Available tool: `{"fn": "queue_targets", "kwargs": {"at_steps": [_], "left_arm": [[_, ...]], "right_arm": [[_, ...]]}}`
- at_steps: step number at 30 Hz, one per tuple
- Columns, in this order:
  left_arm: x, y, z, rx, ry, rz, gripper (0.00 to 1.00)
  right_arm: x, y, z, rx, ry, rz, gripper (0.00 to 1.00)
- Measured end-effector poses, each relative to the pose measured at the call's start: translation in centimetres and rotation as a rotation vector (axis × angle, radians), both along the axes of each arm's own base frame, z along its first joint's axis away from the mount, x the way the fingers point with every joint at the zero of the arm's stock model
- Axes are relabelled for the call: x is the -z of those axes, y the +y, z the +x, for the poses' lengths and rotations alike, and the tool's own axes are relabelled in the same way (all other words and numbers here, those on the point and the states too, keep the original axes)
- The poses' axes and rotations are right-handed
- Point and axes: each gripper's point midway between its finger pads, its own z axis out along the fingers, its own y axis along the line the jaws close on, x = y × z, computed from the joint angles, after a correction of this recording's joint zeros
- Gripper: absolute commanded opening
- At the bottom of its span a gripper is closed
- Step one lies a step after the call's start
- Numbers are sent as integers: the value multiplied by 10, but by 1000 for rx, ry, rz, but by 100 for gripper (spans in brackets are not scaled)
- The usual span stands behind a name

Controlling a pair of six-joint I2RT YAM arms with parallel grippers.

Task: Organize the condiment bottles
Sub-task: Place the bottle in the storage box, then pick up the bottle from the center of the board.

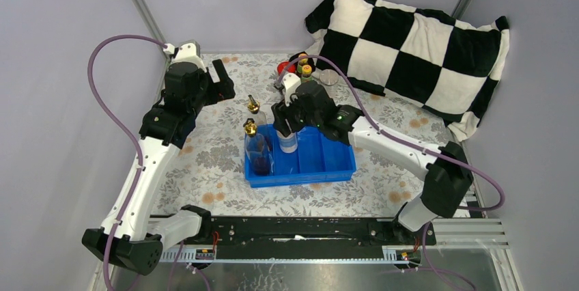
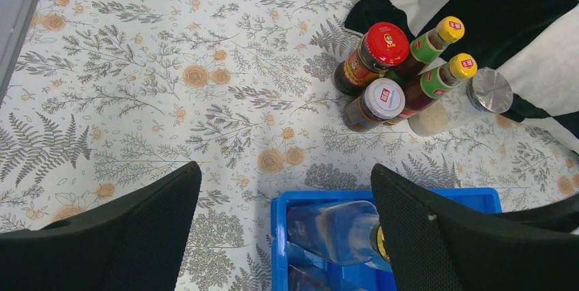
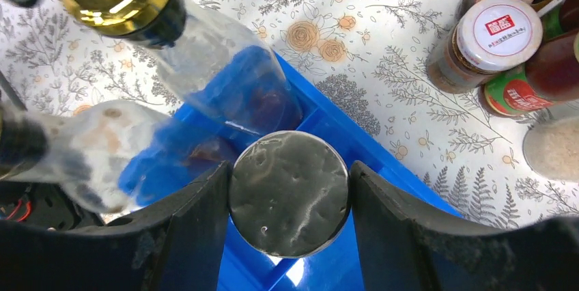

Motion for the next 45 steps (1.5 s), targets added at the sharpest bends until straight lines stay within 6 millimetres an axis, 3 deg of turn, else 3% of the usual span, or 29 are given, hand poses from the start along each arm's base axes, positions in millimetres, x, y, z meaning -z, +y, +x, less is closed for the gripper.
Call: {"fn": "queue_targets", "kwargs": {"at_steps": [9, 17, 21, 27, 32, 37, 40, 42, 45], "left_arm": [[4, 0, 0, 0, 7, 2, 97], [7, 0, 0, -1, 14, 4, 97], [8, 0, 0, -1, 15, 4, 97], [9, 0, 0, -1, 15, 5, 97], [9, 0, 0, -1, 15, 4, 97], [8, 0, -1, -1, 12, 3, 97], [8, 0, -1, -1, 10, 3, 97], [7, 0, -1, 0, 6, 2, 97], [5, 0, -1, 0, -2, 0, 97]], "right_arm": [[50, 17, 16, -8, 23, -55, 50], [53, 23, 30, 22, -45, -15, 55], [53, 25, 32, 27, -64, 5, 81], [60, 18, 30, 40, -63, -11, 90], [49, 1, 21, 60, -80, -10, 92], [0, -25, 24, 141, -150, 17, 92], [-30, -50, 48, 230, -173, 38, 90], [-45, -82, 78, 335, -184, 46, 90], [-51, -128, 116, 484, -181, 16, 93]]}}
